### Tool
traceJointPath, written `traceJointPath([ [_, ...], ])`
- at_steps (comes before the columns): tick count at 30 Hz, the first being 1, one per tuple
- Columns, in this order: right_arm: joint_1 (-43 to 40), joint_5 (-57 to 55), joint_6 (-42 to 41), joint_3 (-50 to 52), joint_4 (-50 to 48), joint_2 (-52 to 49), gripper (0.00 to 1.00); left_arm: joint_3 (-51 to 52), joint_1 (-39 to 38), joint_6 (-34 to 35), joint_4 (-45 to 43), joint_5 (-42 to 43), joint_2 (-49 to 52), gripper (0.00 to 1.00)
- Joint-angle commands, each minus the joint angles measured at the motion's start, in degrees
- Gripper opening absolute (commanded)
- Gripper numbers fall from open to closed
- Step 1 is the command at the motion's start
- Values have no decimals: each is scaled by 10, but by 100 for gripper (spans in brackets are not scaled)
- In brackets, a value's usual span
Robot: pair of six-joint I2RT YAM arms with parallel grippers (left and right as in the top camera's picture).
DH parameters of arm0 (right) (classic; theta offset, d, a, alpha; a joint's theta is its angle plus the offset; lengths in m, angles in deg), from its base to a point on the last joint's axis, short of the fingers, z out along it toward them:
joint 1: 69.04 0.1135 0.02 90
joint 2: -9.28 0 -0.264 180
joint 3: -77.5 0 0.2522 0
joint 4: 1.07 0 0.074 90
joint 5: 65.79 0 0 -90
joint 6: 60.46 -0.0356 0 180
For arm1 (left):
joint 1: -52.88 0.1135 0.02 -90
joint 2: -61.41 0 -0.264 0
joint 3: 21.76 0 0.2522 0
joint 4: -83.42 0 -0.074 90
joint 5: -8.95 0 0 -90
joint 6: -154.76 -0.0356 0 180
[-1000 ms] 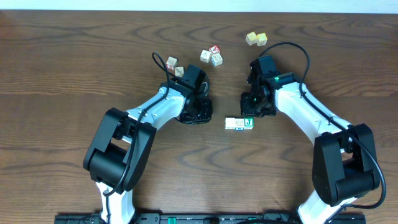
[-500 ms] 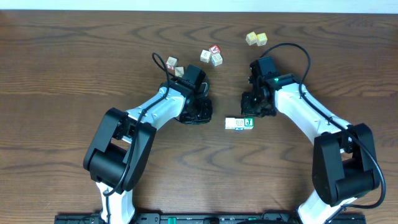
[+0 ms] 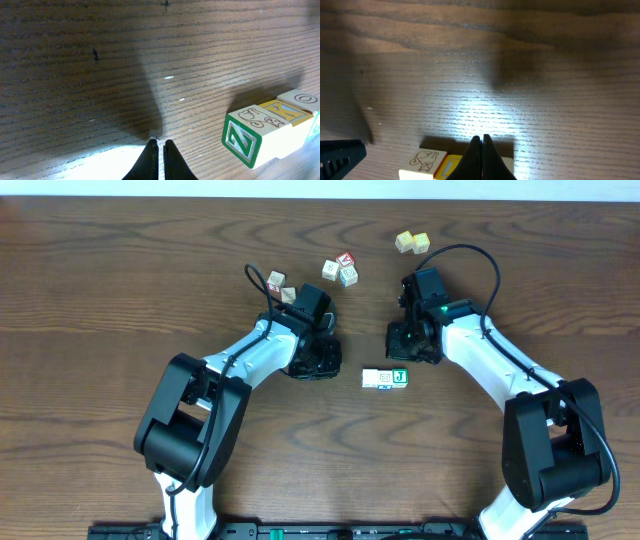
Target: Lift 3 blocks
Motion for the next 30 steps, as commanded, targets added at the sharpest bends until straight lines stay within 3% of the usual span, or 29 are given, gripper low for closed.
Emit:
traceJointPath([
  [1, 4, -8, -7, 3, -5, 2, 1, 3, 1, -8, 2, -7, -10, 7],
  [30, 4, -9, -7, 16, -15, 2, 1, 3, 1, -8, 2, -7, -10, 7],
])
